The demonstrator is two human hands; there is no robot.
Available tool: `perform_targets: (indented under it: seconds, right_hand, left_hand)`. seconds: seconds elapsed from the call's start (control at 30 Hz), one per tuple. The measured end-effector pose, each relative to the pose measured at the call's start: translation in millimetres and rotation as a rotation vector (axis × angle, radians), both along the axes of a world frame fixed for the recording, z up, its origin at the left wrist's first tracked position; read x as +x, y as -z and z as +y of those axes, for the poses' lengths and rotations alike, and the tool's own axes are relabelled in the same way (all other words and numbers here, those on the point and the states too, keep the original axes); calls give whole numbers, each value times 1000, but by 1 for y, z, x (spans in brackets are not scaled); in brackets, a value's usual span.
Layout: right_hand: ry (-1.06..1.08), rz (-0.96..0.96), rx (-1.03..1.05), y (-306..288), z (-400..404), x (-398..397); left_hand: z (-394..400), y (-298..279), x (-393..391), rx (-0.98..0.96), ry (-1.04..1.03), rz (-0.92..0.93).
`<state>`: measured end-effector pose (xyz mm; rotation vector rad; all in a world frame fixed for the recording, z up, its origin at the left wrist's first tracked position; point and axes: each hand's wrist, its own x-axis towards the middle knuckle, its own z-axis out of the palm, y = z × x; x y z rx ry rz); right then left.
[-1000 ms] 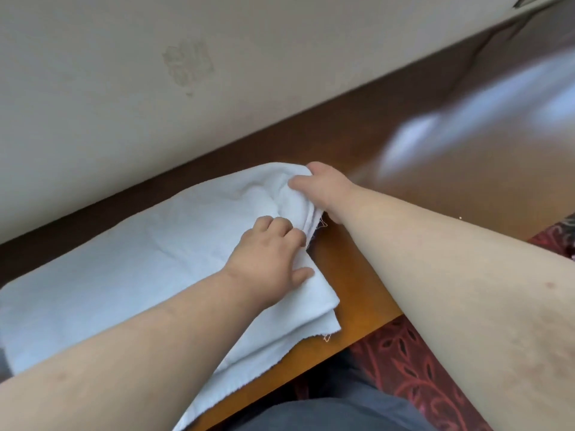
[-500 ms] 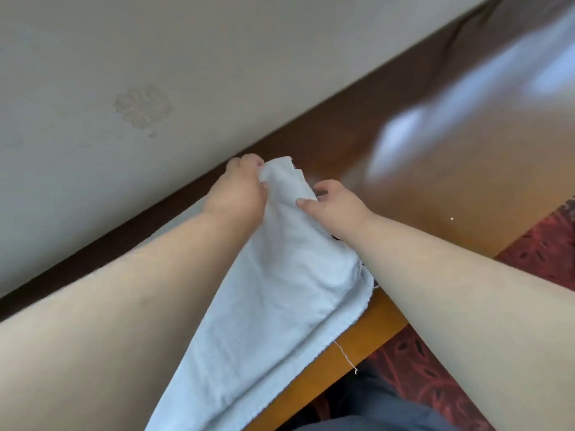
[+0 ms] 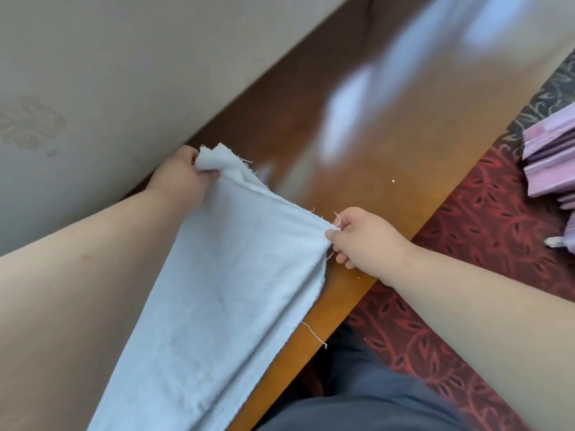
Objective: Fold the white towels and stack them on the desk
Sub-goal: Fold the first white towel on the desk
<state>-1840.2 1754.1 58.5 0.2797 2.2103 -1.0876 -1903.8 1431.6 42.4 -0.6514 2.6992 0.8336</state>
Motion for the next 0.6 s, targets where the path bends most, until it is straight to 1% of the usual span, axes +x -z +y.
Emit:
perform_targets:
  seconds: [0.07,0.1,0.17,0.23,0.27,0.3,0.33,0.37,0.4,0.43,0.47,0.53,0.6]
  right_hand:
    - [296,91,-119,6,2,21]
    - [347,97,-128,9,1,31]
    - [280,12,-104,16,-3,49]
    - [131,-106,-96,24,-10,56]
    - [51,-120,-84,28,-12,55]
    - [18,-117,-57,30,-15,52]
    - [58,-119,-43,30,-16,49]
    - [200,-128,-66,30,-17,47]
    - [399,-151,-116,29,-18,48]
    - [600,-180,-186,30,-17,50]
    - [737,-182,-234,29,-18,53]
    - [830,-141,-221,30,-21,59]
    - [848,-53,-152,31,-23,60]
  left_hand:
    - [-1,2,9,49,-52,52]
    - [-1,2,13,51,-61,76]
    - [-1,2,19,67,-72,111]
    - [-1,1,26,116,-86,140]
    - [-2,0,29,159,-113,157]
    - [-2,-1,31,205,-155,185]
    - [-3,-1,33,238,-203,220]
    - [-4,-2,35,255,-248,265]
    - [-6,-3,35,246,-288,310]
    - [-8,-3,35,211,-316,353]
    - [-10,-2,35,171,-329,391]
    - [-12,3,34,156,-341,419]
    - [-7,7,29,218,-357,350]
